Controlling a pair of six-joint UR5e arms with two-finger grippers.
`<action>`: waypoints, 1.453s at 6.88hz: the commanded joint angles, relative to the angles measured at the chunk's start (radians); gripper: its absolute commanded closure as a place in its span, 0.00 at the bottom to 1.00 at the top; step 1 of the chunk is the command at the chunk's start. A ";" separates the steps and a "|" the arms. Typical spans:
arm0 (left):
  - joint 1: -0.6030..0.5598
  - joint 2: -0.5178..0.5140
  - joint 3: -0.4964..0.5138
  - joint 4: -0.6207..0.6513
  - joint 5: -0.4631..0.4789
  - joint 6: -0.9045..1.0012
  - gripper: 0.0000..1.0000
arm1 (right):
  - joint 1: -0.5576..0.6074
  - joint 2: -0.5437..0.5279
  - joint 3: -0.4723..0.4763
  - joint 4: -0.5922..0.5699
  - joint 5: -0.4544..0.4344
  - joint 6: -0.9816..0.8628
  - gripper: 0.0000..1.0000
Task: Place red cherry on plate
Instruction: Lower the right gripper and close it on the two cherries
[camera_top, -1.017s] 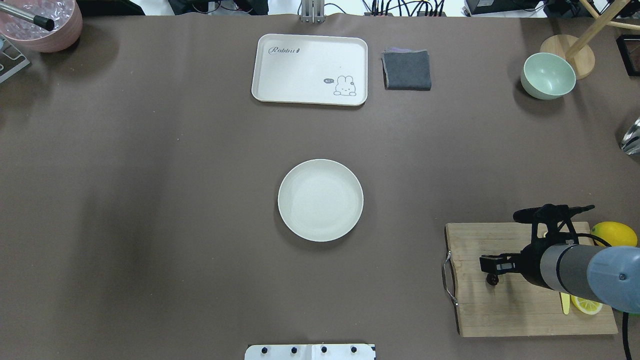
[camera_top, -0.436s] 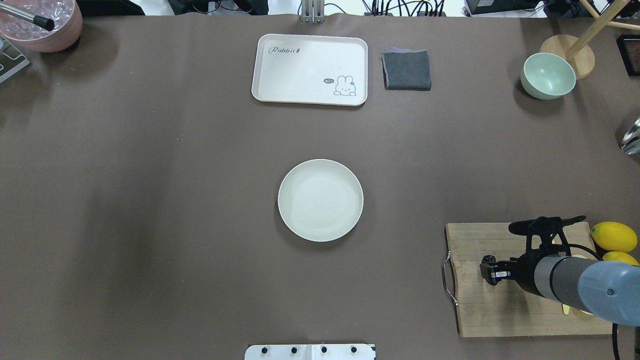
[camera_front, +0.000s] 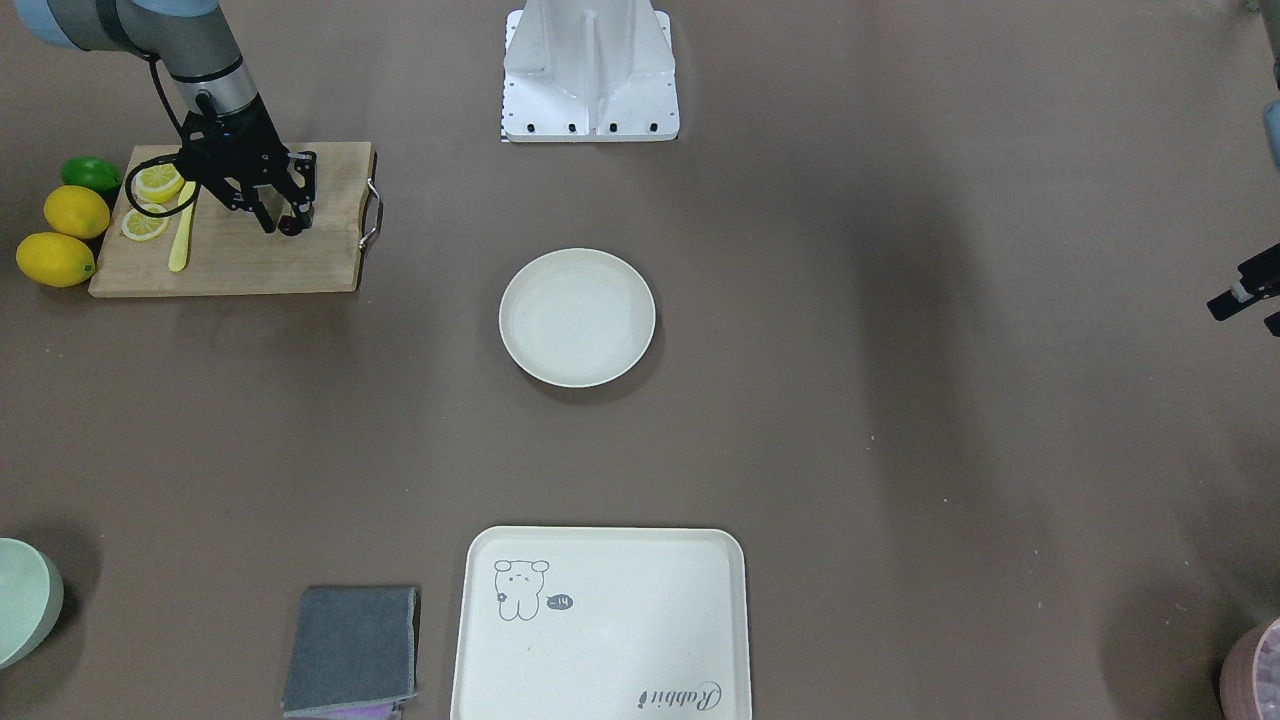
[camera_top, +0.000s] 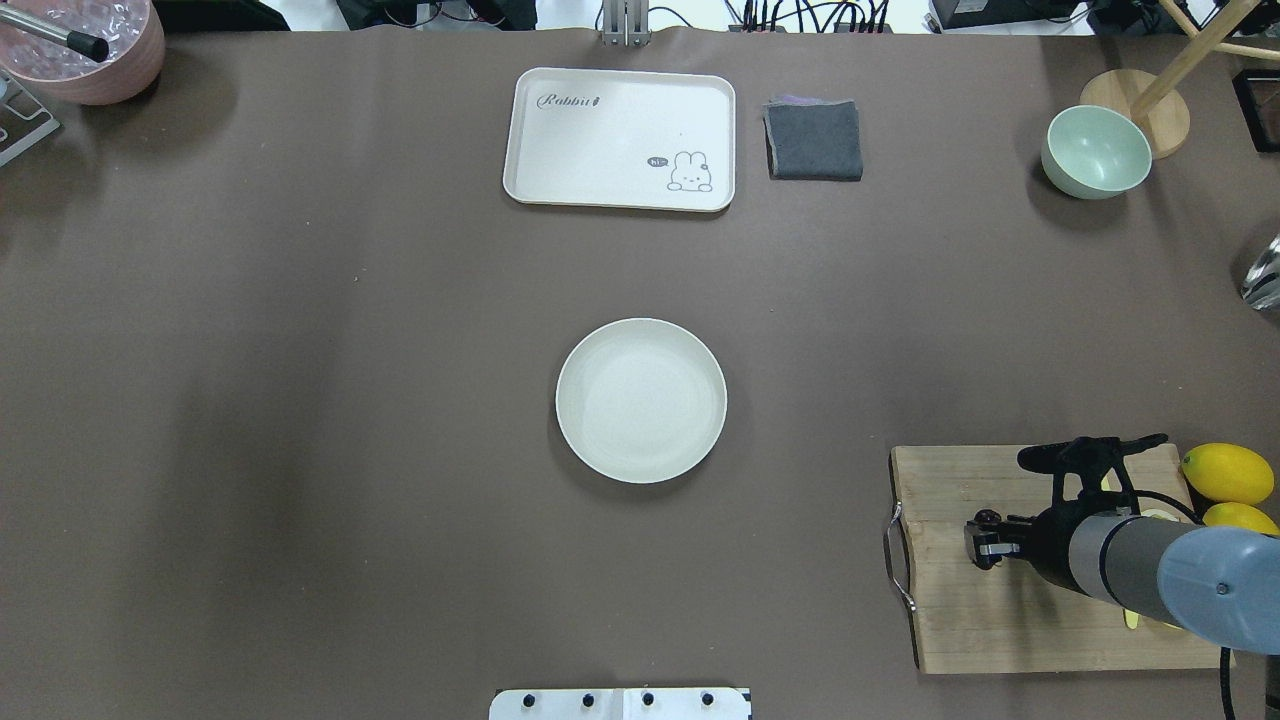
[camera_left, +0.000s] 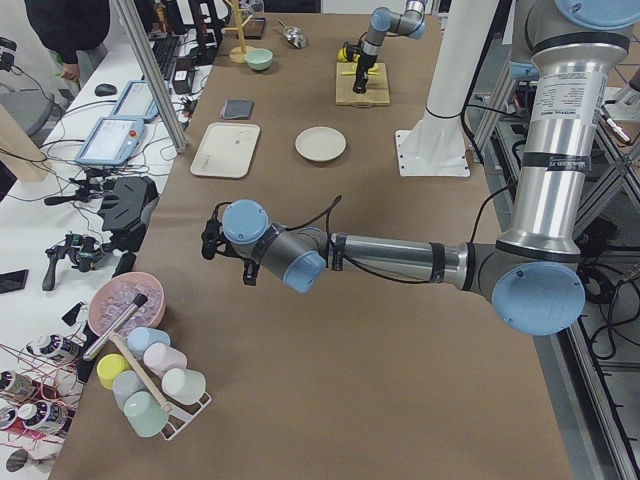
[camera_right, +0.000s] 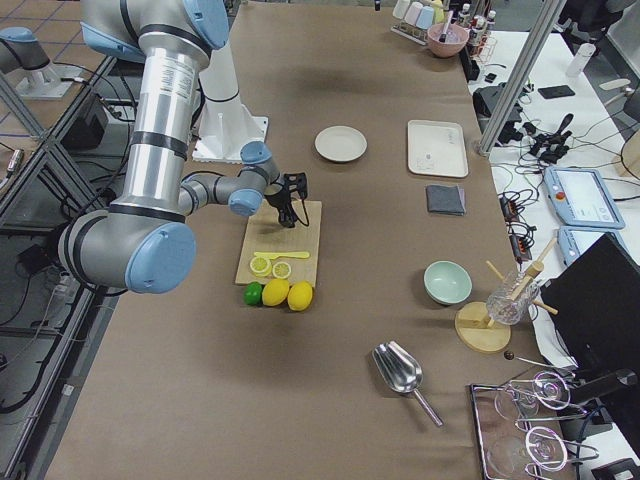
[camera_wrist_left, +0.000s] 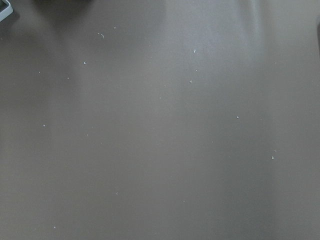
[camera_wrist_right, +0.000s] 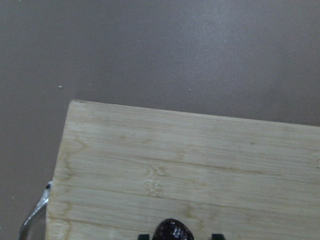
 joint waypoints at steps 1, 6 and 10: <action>-0.001 0.000 -0.003 -0.001 -0.003 -0.014 0.01 | 0.001 -0.010 0.017 0.002 0.001 -0.001 1.00; 0.001 0.000 -0.003 -0.003 -0.001 -0.015 0.01 | 0.003 -0.015 0.035 0.002 0.010 -0.001 1.00; 0.001 -0.002 -0.003 -0.001 -0.001 -0.015 0.01 | 0.168 -0.038 0.247 -0.160 0.227 -0.035 1.00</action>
